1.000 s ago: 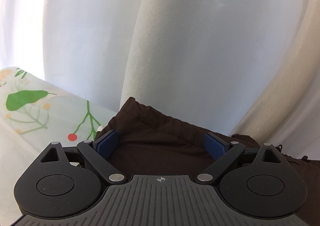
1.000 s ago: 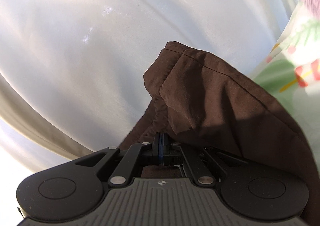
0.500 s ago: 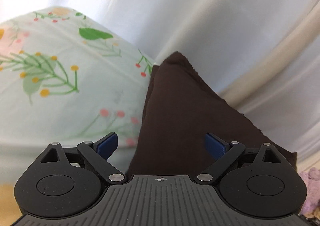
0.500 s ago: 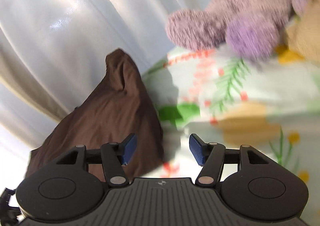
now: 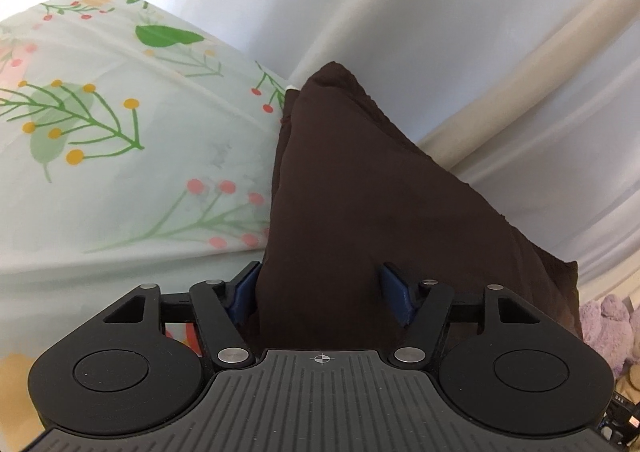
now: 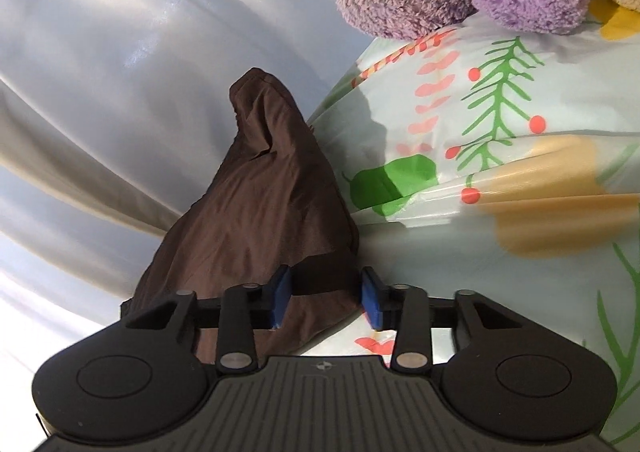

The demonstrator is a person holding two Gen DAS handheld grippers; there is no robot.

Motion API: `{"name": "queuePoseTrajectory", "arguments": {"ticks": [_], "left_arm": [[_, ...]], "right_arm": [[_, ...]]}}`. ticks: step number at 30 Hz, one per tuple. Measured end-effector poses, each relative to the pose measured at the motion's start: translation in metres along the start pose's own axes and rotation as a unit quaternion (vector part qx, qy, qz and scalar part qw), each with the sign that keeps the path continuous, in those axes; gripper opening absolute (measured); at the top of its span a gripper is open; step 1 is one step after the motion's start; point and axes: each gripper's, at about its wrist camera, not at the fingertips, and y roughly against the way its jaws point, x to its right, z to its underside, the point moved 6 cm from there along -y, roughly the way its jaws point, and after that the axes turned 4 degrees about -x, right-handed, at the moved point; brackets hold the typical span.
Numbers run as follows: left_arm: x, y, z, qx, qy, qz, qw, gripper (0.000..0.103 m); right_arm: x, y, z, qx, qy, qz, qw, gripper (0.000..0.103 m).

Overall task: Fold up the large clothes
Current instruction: 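Grasp the other jacket side edge with both grippers and lift it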

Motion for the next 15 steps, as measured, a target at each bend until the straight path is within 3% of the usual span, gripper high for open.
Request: {"name": "queuePoseTrajectory", "arguments": {"ticks": [6, 9, 12, 15], "left_arm": [[-0.004, -0.004, -0.001, -0.001, 0.005, 0.02, 0.9998, 0.061], [-0.002, -0.009, -0.002, 0.0, 0.011, 0.015, 0.9998, 0.06], [0.002, -0.003, -0.004, 0.005, 0.014, 0.016, 0.9998, 0.041], [0.009, 0.012, -0.009, 0.01, 0.019, 0.029, 0.9994, 0.031]], "right_arm": [[0.009, -0.014, 0.0, -0.031, -0.037, -0.033, 0.998, 0.041], [0.005, -0.02, 0.001, -0.023, -0.044, -0.03, 0.998, 0.038], [-0.006, -0.012, 0.003, -0.01, -0.025, -0.029, 0.999, 0.028], [-0.022, 0.006, -0.001, 0.004, -0.018, -0.06, 0.998, 0.023]]}}
